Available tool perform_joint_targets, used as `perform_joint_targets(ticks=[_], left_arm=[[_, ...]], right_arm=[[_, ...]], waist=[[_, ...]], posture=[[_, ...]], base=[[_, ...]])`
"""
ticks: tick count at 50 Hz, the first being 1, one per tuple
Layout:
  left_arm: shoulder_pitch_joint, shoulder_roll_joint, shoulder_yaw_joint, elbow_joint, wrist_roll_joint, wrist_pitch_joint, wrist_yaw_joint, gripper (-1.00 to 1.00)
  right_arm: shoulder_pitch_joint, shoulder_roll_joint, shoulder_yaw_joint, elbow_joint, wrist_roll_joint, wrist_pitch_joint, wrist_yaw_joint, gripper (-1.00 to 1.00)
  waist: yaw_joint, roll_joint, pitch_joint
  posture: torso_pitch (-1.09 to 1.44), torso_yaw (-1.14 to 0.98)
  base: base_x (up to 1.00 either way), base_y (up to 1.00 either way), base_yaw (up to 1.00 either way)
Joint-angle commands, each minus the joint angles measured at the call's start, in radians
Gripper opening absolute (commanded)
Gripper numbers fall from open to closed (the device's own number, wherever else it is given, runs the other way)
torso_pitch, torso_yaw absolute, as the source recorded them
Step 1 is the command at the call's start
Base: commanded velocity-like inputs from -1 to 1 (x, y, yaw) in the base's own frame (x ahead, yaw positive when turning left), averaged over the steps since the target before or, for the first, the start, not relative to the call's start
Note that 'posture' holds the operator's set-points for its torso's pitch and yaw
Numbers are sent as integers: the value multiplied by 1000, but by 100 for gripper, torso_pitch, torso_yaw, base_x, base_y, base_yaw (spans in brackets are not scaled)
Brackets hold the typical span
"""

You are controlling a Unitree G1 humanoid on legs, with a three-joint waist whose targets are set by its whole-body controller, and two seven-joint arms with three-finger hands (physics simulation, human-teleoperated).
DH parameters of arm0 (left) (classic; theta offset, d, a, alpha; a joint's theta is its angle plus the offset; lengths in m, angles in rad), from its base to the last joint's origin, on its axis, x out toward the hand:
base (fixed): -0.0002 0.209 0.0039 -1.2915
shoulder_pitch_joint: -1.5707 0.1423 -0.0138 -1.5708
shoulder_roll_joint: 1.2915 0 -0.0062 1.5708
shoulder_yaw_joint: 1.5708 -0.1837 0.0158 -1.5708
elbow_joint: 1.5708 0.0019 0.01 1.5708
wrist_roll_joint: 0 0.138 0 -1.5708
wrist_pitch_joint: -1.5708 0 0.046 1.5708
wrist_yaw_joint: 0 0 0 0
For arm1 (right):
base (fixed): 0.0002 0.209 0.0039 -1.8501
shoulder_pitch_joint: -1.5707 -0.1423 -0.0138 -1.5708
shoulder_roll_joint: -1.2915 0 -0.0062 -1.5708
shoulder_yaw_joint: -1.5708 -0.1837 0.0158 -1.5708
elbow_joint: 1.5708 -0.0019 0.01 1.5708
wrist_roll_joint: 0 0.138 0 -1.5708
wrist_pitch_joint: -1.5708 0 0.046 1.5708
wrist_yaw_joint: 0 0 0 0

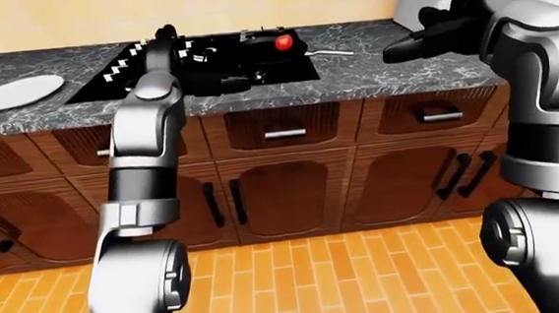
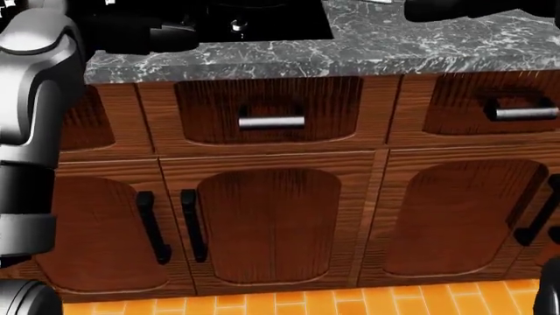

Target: Pick the tomato from the pan and place it on the plate.

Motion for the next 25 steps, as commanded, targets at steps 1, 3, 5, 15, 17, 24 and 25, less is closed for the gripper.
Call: perform_joint_targets(ticks=[1,3,5,15,17,24,25], left_arm=[[-57,15,4,-30,-4,-39,-8,100],[-58,21,4,-41,-3,-31,-9,100],[-59,26,3,-43,3,-36,-7,100],[-46,16,-2,-65,13,-23,-11,100],[-45,14,-2,-72,13,-20,-11,100],[-47,17,2,-83,14,-12,-10,100],[-46,17,2,-80,13,-15,-10,100]], right_arm=[[-33,-13,-20,-32,-12,-36,-8,100],[-36,-8,-20,-21,-13,-43,-7,100],[-42,-6,-17,-17,-15,-45,-8,100],[-72,-9,-12,-9,-26,-36,1,100],[-73,-10,-12,-15,-28,-31,4,100],[-68,-14,-15,-26,-30,-24,11,100],[-68,-12,-13,-27,-32,-25,10,100]], waist=[[-4,-2,-24],[3,-28,-21],[10,-77,-27],[-8,-33,-5],[-16,-5,-10],[-12,43,-23],[-10,36,-25]], posture=[[0,0],[0,0],[0,0],[0,0],[0,0],[0,0],[0,0]], base=[[24,0,0],[26,0,0],[31,0,0],[39,0,0],[39,0,0],[39,0,0],[39,0,0]])
